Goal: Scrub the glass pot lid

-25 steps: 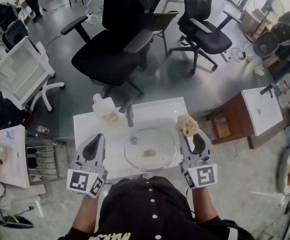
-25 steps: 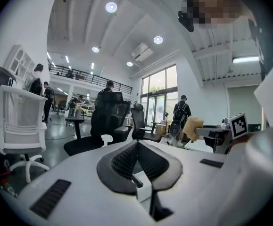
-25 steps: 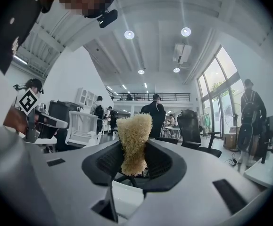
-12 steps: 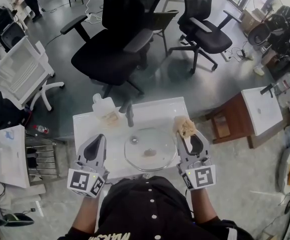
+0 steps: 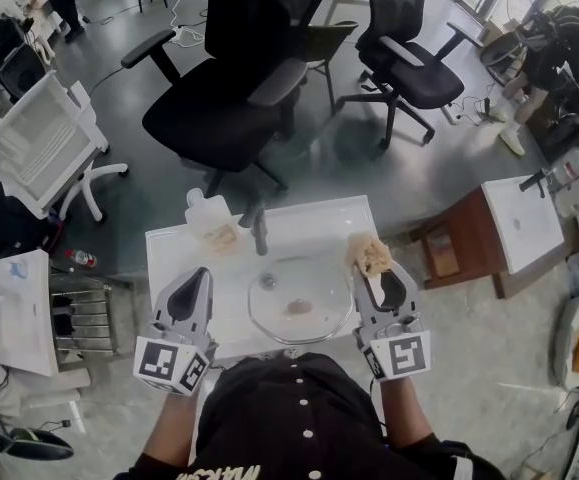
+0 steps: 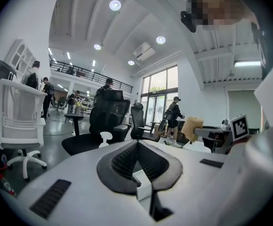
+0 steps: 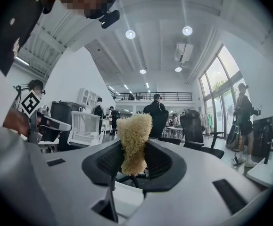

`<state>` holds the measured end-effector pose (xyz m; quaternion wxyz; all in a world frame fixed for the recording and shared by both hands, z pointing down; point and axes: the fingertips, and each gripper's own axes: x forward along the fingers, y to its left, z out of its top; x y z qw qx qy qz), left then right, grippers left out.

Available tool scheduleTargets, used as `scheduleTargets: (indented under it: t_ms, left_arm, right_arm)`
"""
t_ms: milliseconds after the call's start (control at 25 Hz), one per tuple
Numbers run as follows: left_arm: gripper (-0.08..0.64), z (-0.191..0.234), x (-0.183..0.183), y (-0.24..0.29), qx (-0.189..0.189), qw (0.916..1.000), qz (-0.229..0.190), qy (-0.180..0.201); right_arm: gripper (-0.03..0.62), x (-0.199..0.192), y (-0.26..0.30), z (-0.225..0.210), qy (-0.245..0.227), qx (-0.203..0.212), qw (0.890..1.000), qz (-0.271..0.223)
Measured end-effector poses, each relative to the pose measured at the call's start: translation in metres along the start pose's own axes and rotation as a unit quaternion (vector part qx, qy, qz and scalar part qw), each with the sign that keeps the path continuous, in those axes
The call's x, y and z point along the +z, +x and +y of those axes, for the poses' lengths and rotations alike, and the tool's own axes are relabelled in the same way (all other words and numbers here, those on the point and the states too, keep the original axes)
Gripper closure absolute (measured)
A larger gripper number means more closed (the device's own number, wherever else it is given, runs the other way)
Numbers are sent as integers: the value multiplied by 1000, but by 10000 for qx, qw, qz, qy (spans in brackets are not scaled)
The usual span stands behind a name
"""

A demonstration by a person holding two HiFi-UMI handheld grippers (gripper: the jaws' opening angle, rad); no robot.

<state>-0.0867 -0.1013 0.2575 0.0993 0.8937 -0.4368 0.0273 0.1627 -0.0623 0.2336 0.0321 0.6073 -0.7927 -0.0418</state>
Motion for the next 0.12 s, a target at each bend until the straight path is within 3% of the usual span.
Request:
scheduleTargets:
  t_ms: [120]
  left_arm:
    - [534,1,2,-1,40,10000,19,-8]
  right_arm:
    - [448,0,1,1,-15,-18,10000,10]
